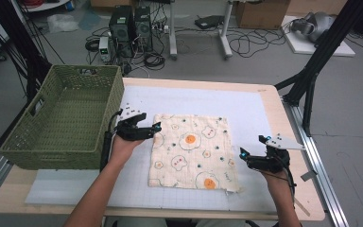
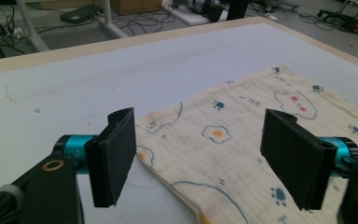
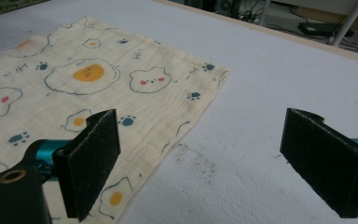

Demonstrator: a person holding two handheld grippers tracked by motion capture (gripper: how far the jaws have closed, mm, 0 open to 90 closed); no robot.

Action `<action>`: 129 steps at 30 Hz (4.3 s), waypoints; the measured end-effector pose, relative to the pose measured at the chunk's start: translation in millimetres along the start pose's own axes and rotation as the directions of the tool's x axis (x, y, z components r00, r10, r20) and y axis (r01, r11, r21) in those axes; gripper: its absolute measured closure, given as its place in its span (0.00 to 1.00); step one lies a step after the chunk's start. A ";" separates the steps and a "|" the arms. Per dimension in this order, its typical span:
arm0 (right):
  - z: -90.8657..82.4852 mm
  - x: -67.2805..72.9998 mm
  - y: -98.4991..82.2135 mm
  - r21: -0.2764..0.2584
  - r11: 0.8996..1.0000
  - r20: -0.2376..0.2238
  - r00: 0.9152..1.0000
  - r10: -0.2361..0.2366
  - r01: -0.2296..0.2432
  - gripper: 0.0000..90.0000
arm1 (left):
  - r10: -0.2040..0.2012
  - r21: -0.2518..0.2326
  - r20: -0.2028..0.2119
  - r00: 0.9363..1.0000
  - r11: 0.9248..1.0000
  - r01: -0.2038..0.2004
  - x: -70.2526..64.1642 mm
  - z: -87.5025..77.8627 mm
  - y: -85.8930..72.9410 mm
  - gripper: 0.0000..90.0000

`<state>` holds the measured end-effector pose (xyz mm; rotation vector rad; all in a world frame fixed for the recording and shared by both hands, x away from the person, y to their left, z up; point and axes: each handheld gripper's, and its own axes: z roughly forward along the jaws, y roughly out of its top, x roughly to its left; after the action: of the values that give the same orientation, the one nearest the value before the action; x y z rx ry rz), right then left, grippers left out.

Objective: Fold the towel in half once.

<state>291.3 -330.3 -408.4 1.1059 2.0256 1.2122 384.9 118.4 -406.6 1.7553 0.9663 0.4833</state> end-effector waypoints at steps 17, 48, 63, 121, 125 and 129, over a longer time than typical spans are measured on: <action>3.8 -0.6 -0.8 0.019 1.000 -0.010 1.000 -0.002 0.002 0.12 | 0.032 0.203 -0.058 0.998 0.979 -0.019 22.1 65.8 6.9 0.32; 49.6 -16.9 26.4 0.124 0.992 -0.023 1.000 0.004 -0.001 0.13 | 0.028 0.228 -0.036 0.999 0.973 -0.019 27.0 81.4 -1.2 0.94; 128.2 -45.8 46.6 0.269 0.963 -0.060 0.998 0.029 -0.011 0.32 | -0.035 0.167 -0.032 0.999 0.985 0.040 31.3 74.2 -0.5 0.94; 73.5 -18.0 74.1 0.080 0.995 -0.068 0.996 -0.061 0.067 0.97 | 0.063 -0.060 0.063 0.996 0.996 -0.059 -6.8 -2.7 14.7 0.95; 65.2 -11.5 70.5 0.078 0.993 -0.074 0.994 -0.080 0.086 0.97 | 0.066 -0.062 0.072 0.995 0.996 -0.061 -11.0 -8.8 7.9 0.94; 56.7 -3.2 66.5 0.096 0.989 -0.084 0.991 -0.102 0.110 0.96 | 0.077 -0.051 0.090 0.993 0.996 -0.072 -17.1 -15.1 -0.3 0.94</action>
<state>361.2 -289.7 -375.3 0.9959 2.1970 1.1278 364.0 113.7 -398.9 1.7596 0.8208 0.4657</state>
